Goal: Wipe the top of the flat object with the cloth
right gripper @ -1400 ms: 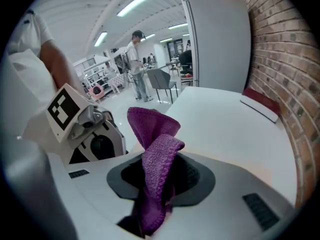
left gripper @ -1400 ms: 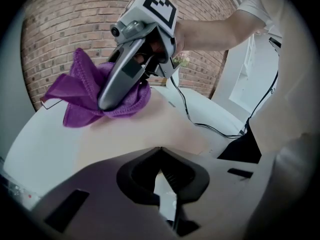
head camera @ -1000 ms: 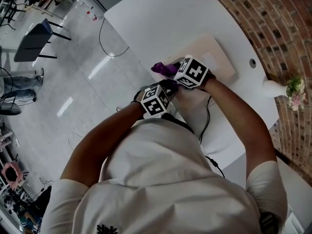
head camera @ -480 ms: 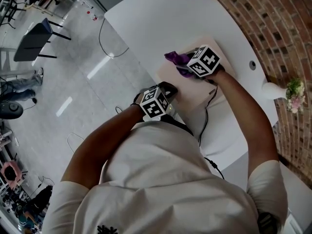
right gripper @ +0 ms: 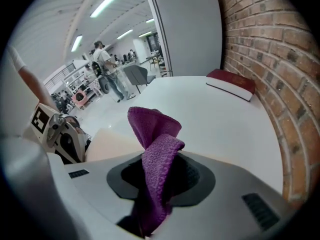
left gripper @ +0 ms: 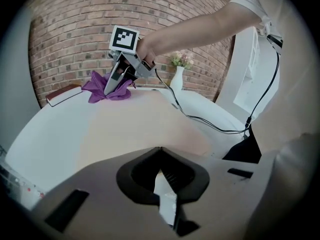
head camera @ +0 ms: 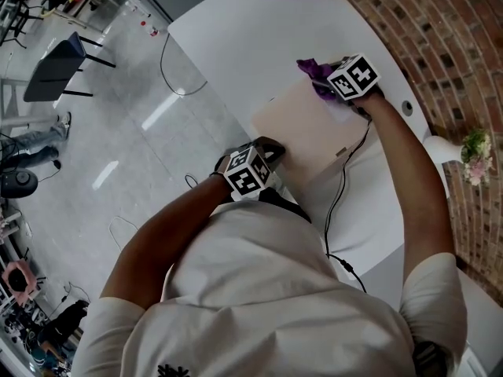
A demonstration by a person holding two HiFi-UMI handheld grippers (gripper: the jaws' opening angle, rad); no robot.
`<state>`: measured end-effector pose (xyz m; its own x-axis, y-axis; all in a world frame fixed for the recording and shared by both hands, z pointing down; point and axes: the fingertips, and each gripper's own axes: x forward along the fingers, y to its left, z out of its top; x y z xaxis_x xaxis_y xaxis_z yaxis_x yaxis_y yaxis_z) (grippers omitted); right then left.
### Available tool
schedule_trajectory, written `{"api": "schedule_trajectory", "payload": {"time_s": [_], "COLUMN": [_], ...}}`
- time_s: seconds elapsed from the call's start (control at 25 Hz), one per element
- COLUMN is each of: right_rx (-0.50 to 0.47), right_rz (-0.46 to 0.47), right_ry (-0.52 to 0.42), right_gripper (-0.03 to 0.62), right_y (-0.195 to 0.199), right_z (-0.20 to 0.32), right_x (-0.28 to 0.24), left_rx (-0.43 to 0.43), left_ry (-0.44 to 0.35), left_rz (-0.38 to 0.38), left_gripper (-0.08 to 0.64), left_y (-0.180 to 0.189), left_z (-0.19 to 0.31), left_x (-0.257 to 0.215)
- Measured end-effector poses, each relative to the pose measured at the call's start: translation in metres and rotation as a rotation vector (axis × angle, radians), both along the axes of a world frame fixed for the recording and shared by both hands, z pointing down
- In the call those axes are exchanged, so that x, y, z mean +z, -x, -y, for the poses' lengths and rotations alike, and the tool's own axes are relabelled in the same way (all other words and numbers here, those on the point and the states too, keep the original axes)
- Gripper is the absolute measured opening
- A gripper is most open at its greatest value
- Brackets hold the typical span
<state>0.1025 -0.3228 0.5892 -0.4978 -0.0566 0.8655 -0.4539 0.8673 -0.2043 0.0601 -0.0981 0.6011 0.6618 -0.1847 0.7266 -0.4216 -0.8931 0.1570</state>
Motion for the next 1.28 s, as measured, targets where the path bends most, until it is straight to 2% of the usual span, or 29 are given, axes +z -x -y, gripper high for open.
{"api": "schedule_trajectory", "payload": {"time_s": [0.16, 0.6, 0.88, 1.12, 1.28], "right_rx": [0.065, 0.167, 0.242, 0.318, 0.357], "right_rz": [-0.016, -0.093, -0.163, -0.078, 0.052], "right_ry": [-0.025, -0.121, -0.242, -0.326, -0.321], "right_gripper": [0.135, 0.135, 0.135, 0.135, 0.135], "right_y": [-0.019, -0.058, -0.086, -0.109, -0.115], "right_z": [0.028, 0.082, 0.103, 0.090, 0.054], "right_x": [0.003, 0.007, 0.003, -0.021, -0.040], "left_rx": [-0.009, -0.033, -0.054, -0.065, -0.090], "left_ry": [0.002, 0.010, 0.034, 0.067, 0.109], "left_rz": [-0.002, 0.000, 0.002, 0.005, -0.009], "left_gripper": [0.025, 0.025, 0.025, 0.025, 0.025], "left_y": [-0.001, -0.001, -0.001, -0.001, 0.000], "left_z": [0.002, 0.005, 0.004, 0.004, 0.003], "left_x": [0.000, 0.000, 0.000, -0.001, -0.003]}}
